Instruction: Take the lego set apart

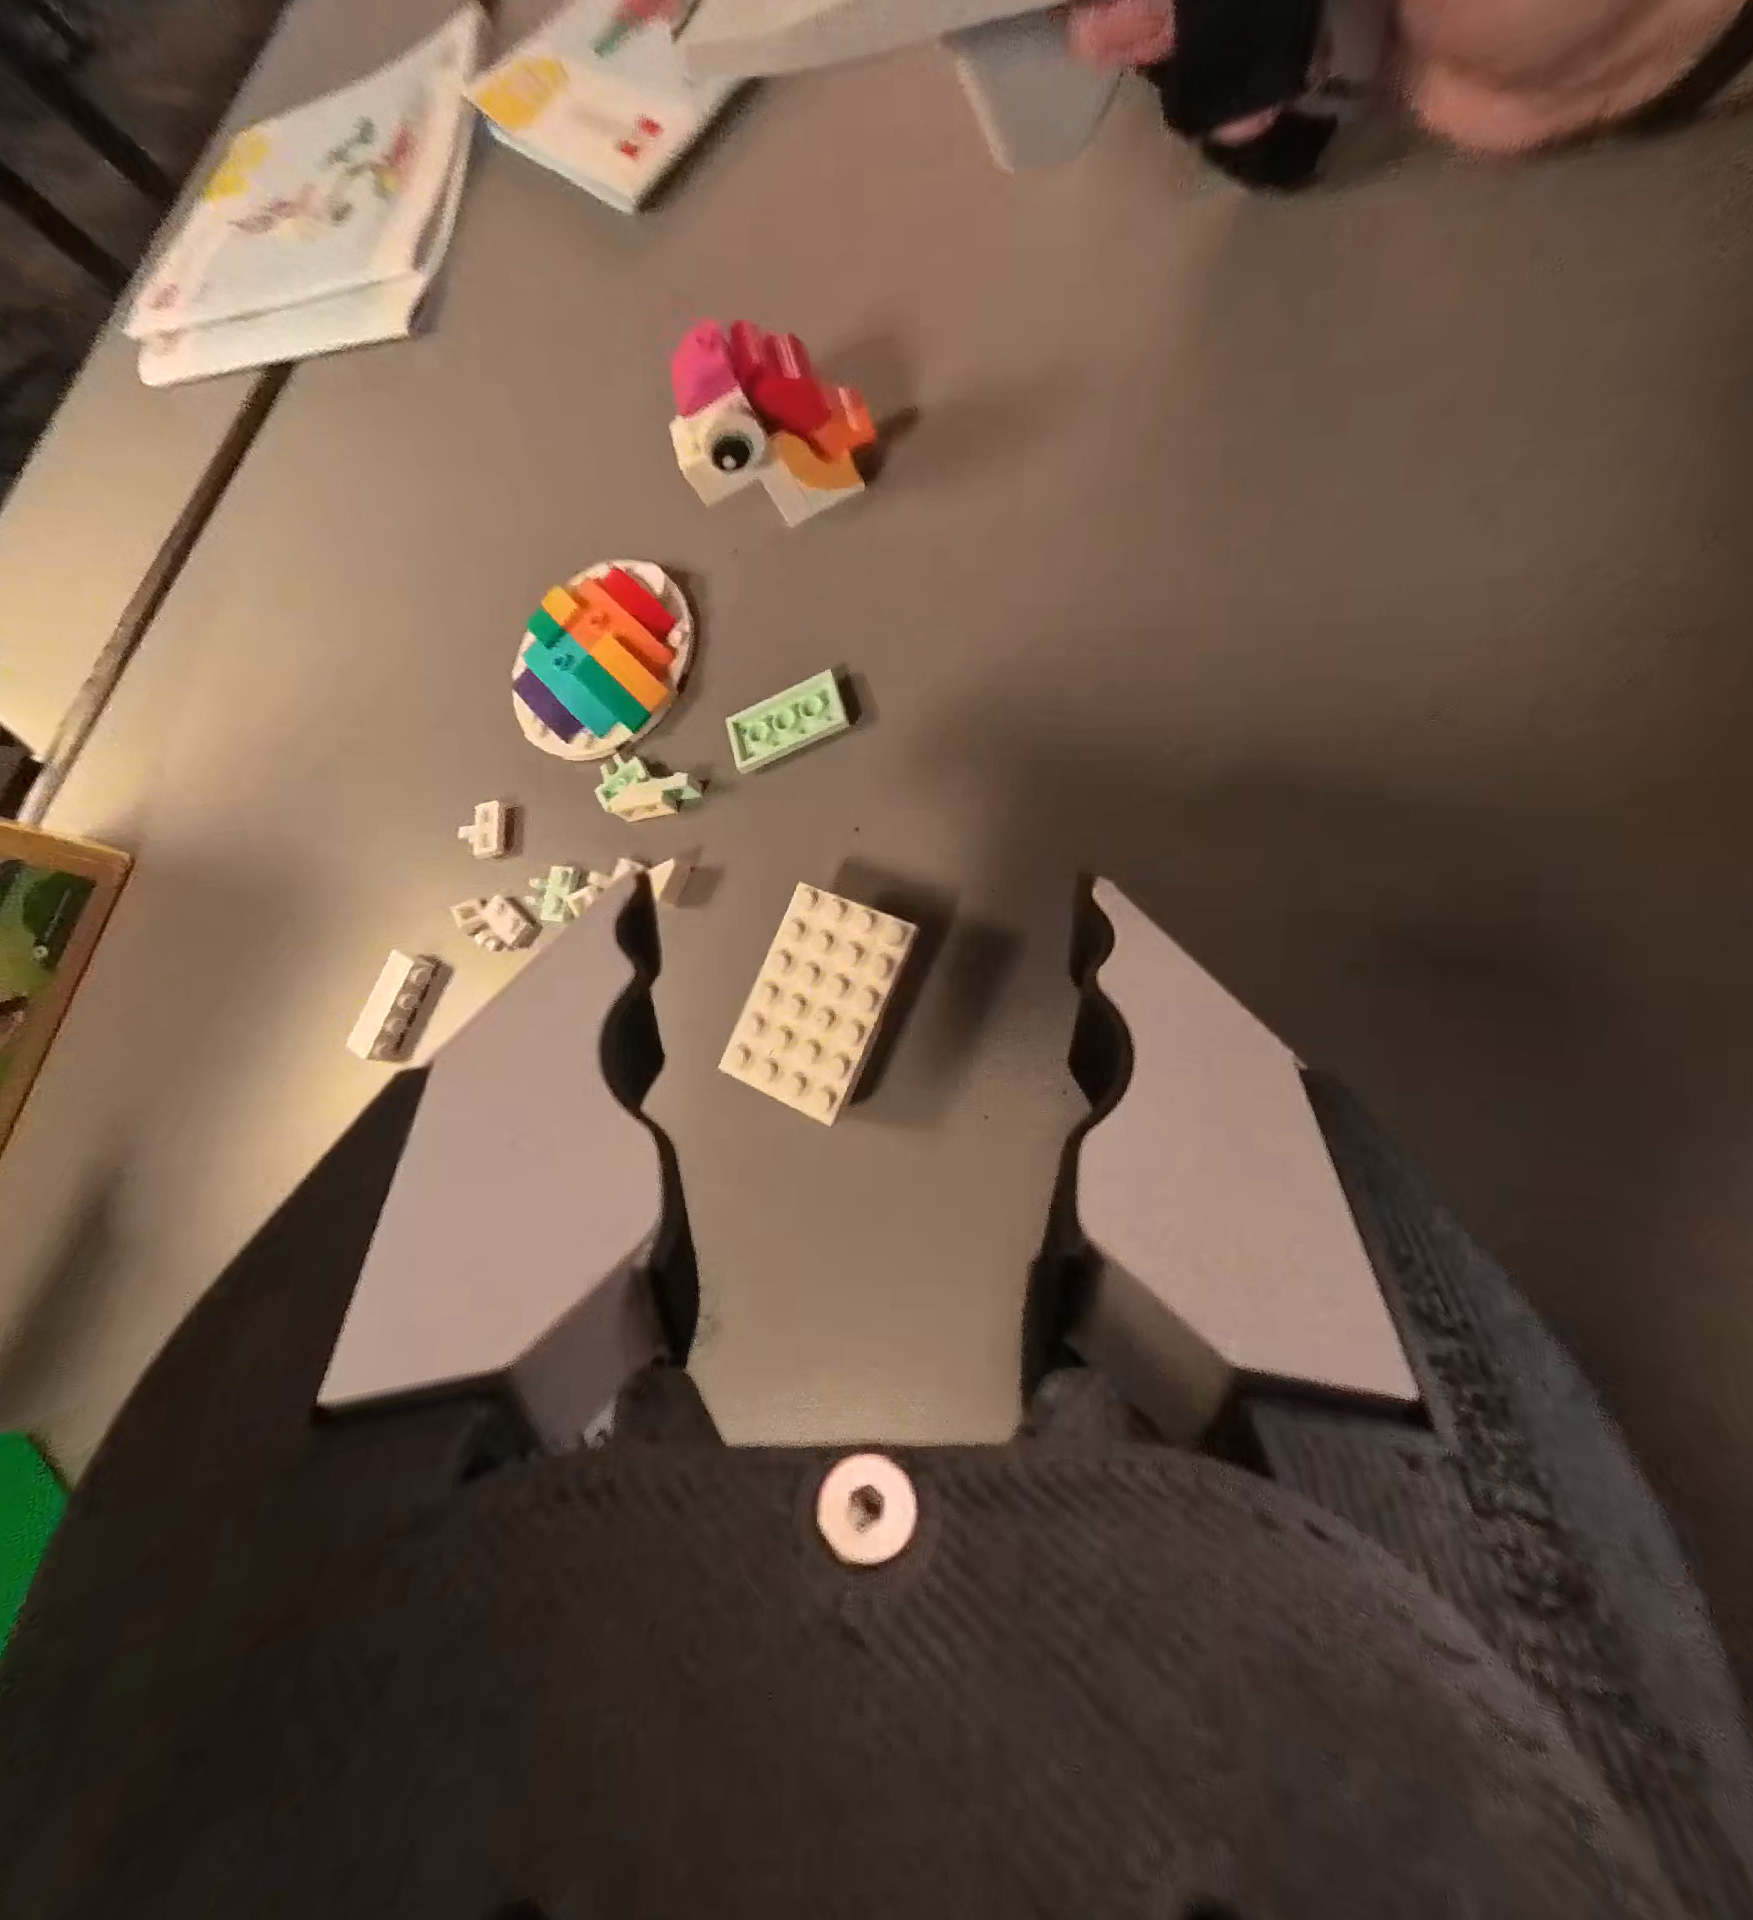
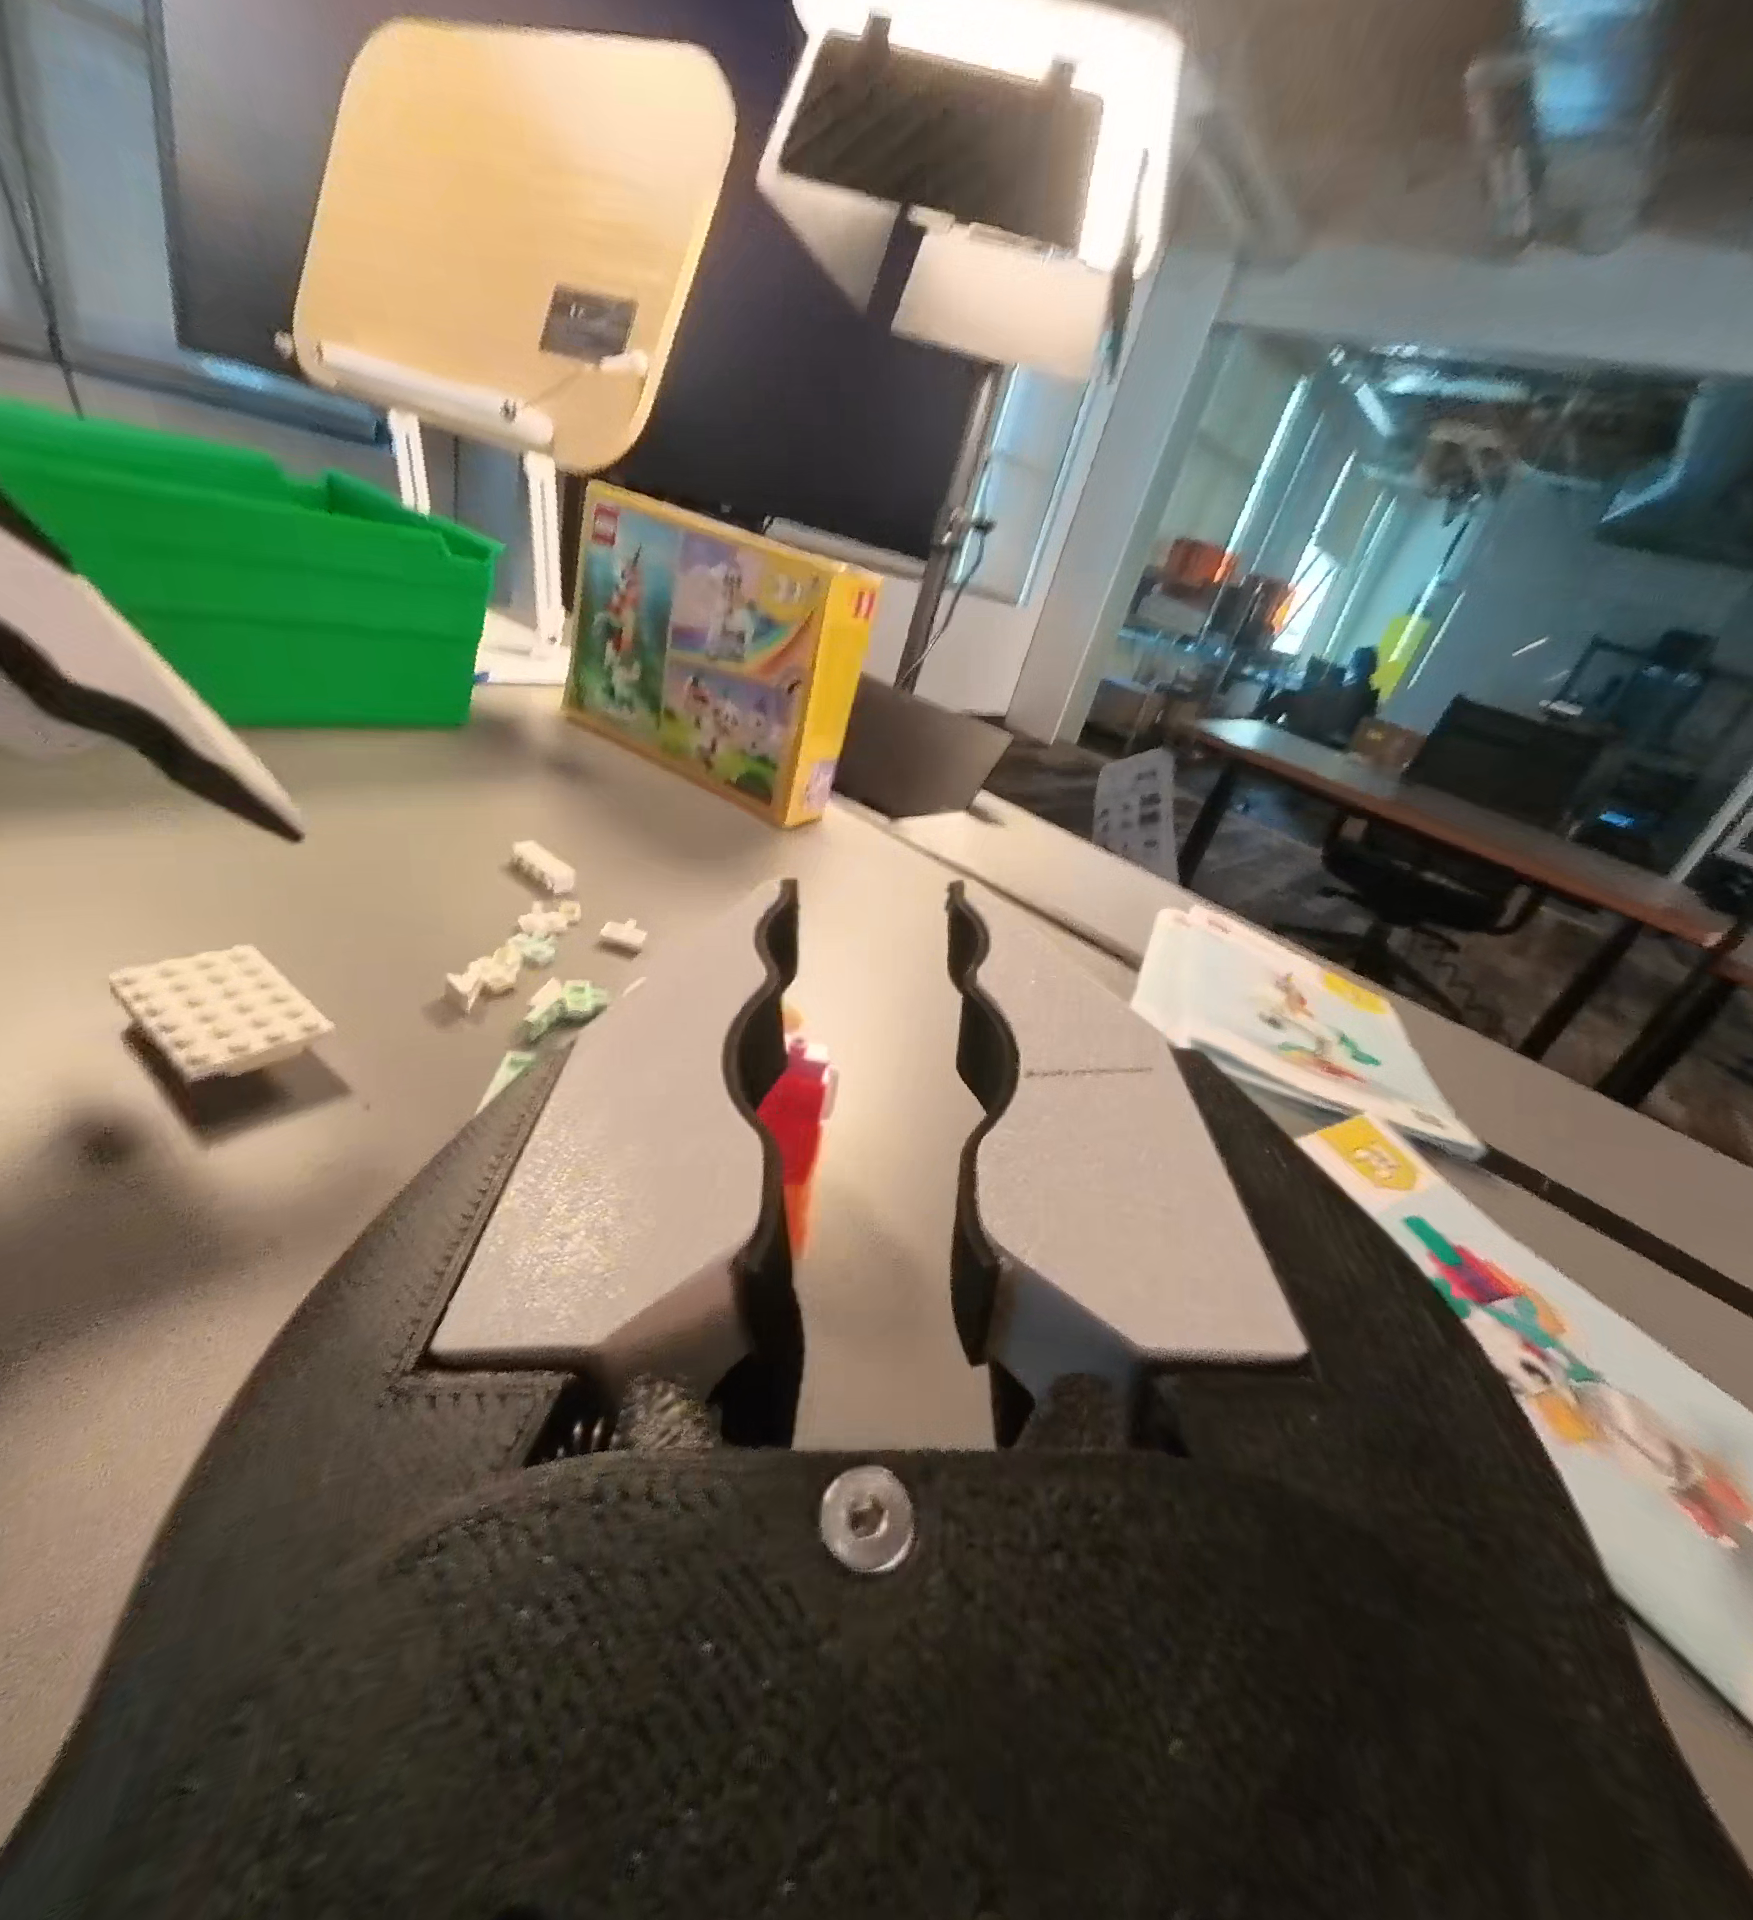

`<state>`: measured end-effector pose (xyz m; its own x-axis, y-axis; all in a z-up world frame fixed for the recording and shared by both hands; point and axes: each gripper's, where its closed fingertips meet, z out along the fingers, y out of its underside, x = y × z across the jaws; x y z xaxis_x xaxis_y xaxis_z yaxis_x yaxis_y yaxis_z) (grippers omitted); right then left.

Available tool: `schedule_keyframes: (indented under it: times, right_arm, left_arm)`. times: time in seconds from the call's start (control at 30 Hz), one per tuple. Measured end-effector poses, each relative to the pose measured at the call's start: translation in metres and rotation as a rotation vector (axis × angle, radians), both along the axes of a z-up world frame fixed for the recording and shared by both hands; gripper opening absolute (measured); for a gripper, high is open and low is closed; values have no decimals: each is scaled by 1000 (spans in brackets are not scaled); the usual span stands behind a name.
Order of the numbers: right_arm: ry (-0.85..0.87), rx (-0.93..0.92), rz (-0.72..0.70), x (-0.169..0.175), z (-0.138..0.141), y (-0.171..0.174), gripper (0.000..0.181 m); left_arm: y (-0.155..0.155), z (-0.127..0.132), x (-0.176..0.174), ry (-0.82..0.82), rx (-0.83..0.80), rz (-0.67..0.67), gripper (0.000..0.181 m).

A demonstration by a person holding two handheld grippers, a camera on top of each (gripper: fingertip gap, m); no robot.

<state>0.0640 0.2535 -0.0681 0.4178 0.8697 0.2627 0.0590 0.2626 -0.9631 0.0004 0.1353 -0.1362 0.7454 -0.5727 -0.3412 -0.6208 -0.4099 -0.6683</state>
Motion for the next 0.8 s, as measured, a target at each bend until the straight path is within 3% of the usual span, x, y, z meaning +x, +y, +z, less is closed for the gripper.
schedule_keyframes:
  times: [0.17,0.3,0.43,0.5,0.7,0.8]
  right_arm:
    - [-274,-292,46,-11,-47,2,41]
    - [-387,-474,72,-15,-72,7,53]
    - [-492,-541,127,-20,-89,-1,49]
    - [-515,-506,163,-22,-90,-8,22]
    - [-491,-51,206,-28,-68,-33,21]
    - [-550,199,196,-32,-73,-41,21]
  left_arm:
    - [11,-5,0,-65,-46,-22,79]
    - [9,0,18,-174,-44,-103,75]
    - [11,8,37,-249,-10,-178,70]
    - [15,12,42,-285,16,-187,67]
    - [35,24,27,-292,178,-57,51]
    - [35,18,18,-261,160,-20,51]
